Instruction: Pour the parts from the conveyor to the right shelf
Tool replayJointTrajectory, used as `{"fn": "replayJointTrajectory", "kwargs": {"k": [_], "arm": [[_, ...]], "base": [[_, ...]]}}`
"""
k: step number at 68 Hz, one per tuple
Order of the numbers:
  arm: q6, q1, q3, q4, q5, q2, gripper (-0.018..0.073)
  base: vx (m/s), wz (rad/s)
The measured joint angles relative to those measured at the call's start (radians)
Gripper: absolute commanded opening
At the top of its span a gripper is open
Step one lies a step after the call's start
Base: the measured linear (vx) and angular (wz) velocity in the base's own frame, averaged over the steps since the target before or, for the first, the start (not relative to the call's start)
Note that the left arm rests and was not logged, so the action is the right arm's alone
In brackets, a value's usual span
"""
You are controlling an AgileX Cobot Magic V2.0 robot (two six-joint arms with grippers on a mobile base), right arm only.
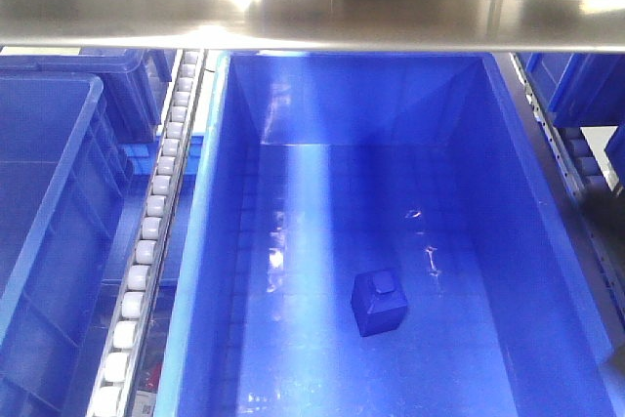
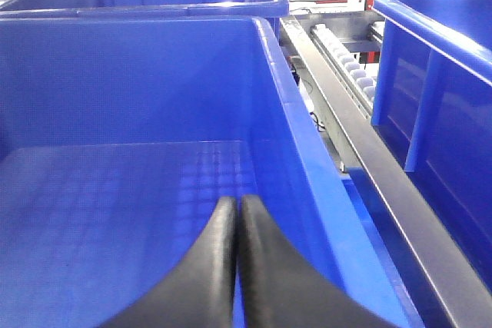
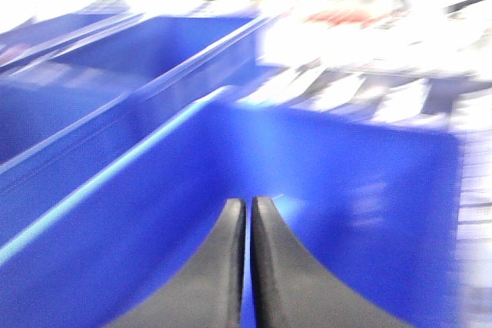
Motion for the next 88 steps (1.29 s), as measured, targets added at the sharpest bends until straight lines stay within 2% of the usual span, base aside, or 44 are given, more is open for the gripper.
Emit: {"fn": "replayJointTrajectory", "kwargs": {"k": [20,33,41,54,77,88], "arm": [[0.000,-0.272,0.000,0.000,0.095,-0.197,-0.0010],[0.000,-0.383,0.000,0.000,0.118,-0.279,-0.0010],[0.000,-0.395,0.037,0.000,0.056,-0.307,-0.0010],[0.000,-0.395,0.198,0.000,-0.054,-0.342,-0.0010],[0.000,-0.395,0.474,0.001,-0.099,-0.448,-0.0010],[0.000,-0.371,0.505,0.003,-0.081,-0.448,-0.0010]], "base": [[0.00,0.00],[0.00,0.00],[0.00,0.00],[0.00,0.00],[0.00,0.00],[0.00,0.00]]}}
